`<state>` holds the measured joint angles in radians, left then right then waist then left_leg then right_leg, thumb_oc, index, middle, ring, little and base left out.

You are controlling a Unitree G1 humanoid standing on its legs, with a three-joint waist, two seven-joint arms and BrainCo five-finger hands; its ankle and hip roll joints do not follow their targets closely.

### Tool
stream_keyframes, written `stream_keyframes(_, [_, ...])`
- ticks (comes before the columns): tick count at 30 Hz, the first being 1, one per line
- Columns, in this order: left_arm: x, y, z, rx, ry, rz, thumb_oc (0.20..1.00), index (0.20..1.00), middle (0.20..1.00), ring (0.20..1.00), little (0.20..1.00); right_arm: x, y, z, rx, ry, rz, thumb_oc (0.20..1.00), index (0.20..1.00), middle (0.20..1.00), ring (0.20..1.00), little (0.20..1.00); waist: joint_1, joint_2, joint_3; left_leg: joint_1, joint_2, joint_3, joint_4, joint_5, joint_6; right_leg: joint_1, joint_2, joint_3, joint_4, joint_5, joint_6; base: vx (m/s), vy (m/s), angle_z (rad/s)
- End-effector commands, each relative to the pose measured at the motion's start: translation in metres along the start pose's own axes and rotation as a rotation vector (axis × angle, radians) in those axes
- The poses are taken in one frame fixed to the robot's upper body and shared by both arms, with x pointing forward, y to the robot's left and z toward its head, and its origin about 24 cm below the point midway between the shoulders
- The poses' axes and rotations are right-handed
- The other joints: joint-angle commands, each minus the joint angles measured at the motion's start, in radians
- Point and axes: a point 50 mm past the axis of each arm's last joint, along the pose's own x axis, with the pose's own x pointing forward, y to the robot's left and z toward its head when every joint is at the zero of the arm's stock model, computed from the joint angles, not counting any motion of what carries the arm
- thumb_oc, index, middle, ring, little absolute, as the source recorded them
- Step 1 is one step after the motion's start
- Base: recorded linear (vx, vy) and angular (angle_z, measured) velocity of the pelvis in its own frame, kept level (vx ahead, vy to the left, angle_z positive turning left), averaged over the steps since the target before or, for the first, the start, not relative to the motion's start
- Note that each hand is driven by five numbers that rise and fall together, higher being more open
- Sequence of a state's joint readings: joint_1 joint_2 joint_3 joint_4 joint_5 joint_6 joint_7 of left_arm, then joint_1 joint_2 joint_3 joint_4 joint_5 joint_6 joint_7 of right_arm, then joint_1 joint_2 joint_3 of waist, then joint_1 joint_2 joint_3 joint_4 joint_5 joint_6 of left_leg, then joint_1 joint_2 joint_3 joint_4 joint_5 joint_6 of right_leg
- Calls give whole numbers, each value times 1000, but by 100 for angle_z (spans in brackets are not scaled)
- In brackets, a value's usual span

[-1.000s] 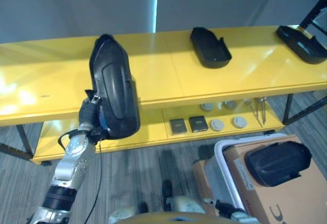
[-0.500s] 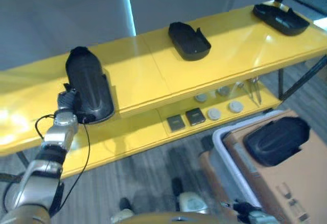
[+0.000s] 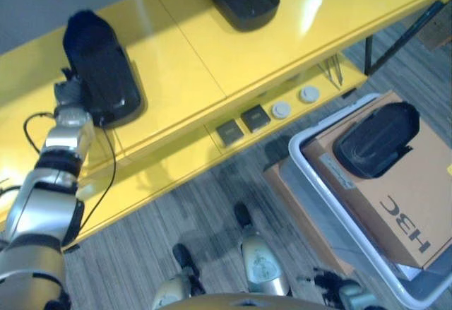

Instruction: Move parts from the plastic box to the shelf.

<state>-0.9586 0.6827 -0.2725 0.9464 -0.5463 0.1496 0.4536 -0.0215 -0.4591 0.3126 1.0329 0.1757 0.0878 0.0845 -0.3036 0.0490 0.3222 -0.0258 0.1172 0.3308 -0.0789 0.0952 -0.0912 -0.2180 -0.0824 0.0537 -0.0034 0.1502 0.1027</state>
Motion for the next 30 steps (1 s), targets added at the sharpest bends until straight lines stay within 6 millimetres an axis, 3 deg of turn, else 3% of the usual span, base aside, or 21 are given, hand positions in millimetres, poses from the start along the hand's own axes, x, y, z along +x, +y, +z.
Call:
stream_keyframes(1, [4, 5, 2, -79, 23, 59, 200, 200, 200, 200, 200, -4, -1, -16, -12, 34, 3, 1000, 1000, 1000, 1000, 1000, -11, -32, -16, -74, 32, -42, 80, 0, 26, -27, 64, -4, 133, -110, -56, -54, -92, -11])
stream_keyframes(5, [4, 2, 5, -64, 41, 75, 200, 200, 200, 200, 200, -3, 4, -12, -9, 18, 13, 1000, 1000, 1000, 1000, 1000, -15, -40, -4, -90, 41, -43, 85, 5, 24, -39, 71, -3, 134, -110, -61, -17, -53, -7])
stream_keyframes(9, [6, 12, -4, -12, 98, 135, 200, 200, 200, 200, 200, -2, 9, -11, -19, 10, 23, 1000, 1000, 1000, 1000, 1000, -15, -45, 3, -106, 52, -44, 94, 12, 21, -44, 75, -5, 133, -111, -64, -17, -35, -2])
stream_keyframes(21, [1, 25, -57, 170, 283, 17, 200, 200, 200, 200, 200, -2, 13, -6, -13, 5, 23, 1000, 1000, 1000, 1000, 1000, 10, -28, -26, -42, 40, -42, 77, 0, 23, 50, 56, -12, 67, -98, -52, 16, 7, 3])
stream_keyframes(25, [-4, 29, -80, 197, 350, -16, 200, 200, 200, 200, 200, -3, 14, -13, -22, 34, 18, 1000, 1000, 1000, 1000, 1000, 16, -21, -54, -9, 33, -35, 76, -7, 25, 95, 47, -14, 42, -93, -46, 80, 29, 1])
stream_keyframes(30, [-7, 31, -92, 207, 377, -15, 200, 200, 200, 200, 200, -4, 14, -21, -29, 69, 18, 1000, 1000, 1000, 1000, 1000, 17, -17, -76, 11, 29, -29, 71, -14, 27, 117, 40, -14, 31, -93, -41, 70, 20, 1])
